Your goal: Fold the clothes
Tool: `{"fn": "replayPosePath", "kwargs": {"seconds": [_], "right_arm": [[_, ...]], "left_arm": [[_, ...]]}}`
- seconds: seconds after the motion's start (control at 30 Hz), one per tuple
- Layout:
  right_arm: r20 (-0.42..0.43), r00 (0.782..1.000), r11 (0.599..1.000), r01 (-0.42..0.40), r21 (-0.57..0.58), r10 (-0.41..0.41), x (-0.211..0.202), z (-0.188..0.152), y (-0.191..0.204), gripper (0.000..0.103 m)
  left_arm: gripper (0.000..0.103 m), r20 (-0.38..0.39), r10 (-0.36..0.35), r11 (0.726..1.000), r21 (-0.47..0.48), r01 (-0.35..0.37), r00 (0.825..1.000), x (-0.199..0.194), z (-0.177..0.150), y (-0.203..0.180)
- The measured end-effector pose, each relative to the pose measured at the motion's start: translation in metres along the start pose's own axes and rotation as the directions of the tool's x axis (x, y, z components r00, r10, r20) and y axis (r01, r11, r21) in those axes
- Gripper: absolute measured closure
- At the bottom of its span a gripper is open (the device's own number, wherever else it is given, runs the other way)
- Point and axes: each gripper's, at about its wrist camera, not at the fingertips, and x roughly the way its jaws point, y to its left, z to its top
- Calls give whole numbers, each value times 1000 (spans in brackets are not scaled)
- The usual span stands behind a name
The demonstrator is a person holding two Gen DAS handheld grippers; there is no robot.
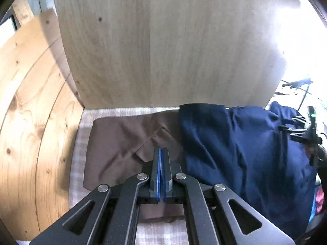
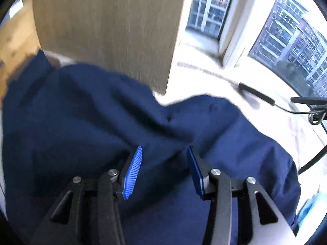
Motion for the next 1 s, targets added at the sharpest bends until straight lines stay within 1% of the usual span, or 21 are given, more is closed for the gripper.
{"fn": "replayPosePath", "kwargs": {"seconds": [0.03, 0.07, 0.1, 0.13, 0.23, 0.3, 0.37, 0.43, 0.47, 0.5, 0.53, 0.57, 0.6, 0.67, 0.77, 0.87, 0.93, 1.0], "right_arm": [[3, 1000, 1000, 6, 5, -6, 0, -1, -3, 58], [9, 1000, 1000, 4, 6, -4, -1, 0, -4, 58], [18, 1000, 1000, -3, 2, 3, -3, 4, -2, 58], [27, 1000, 1000, -10, -1, 10, -4, 7, 0, 58], [34, 999, 999, -25, -24, 25, -1, 12, 11, 58], [37, 999, 999, -32, -29, 33, 2, 12, 18, 58], [41, 998, 998, -50, -24, 51, 5, 10, 22, 58], [37, 998, 998, -59, -21, 60, 9, 9, 25, 58], [34, 997, 998, -62, -20, 63, 12, 9, 26, 58], [31, 997, 998, -65, -19, 66, 14, 9, 27, 58], [28, 997, 998, -66, -15, 66, 17, 9, 27, 58], [25, 998, 998, -66, -8, 66, 19, 9, 27, 58], [22, 998, 998, -65, -1, 65, 22, 9, 26, 58], [20, 998, 998, -61, 10, 61, 25, 9, 26, 58], [20, 998, 998, -53, 23, 53, 30, 8, 24, 58], [12, 999, 999, -44, 21, 44, 36, 7, 23, 58], [8, 999, 999, -37, 19, 37, 39, 6, 25, 58], [5, 1000, 999, -29, 18, 29, 40, 5, 24, 58]], "left_arm": [[89, -20, -24, 1000, 9, 24, 1000, 11, 7, -5], [73, -30, -30, 999, 21, 31, 999, 21, 13, -10], [67, -31, -21, 999, 35, 22, 999, 29, 17, -17], [65, -32, -11, 999, 50, 13, 999, 37, 22, -23], [65, -34, 18, 995, 94, -15, 999, 60, 37, -42], [63, -34, 37, 992, 123, -33, 999, 76, 47, -55], [62, -50, 79, 985, 158, -70, 996, 91, 51, -63], [63, -65, 98, 979, 188, -84, 993, 102, 50, -68], [66, -68, 100, 976, 198, -85, 993, 105, 49, -70], [72, -65, 86, 977, 199, -72, 994, 105, 48, -71], [88, -62, 59, 980, 193, -46, 996, 105, 47, -72], [99, -60, 37, 982, 188, -25, 998, 103, 46, -72], [99, -58, 22, 983, 184, -10, 998, 102, 46, -73], [100, -42, 13, 982, 190, -5, 999, 99, 44, -73], [100, -5, 33, 981, 192, -32, 999, 90, 40, -76], [100, 37, 81, 977, 197, -87, 996, 74, 35, -87], [100, 73, 124, 965, 222, -137, 990, 61, 30, -96], [100, 101, 143, 958, 234, -164, 985, 46, 29, -101]]}}
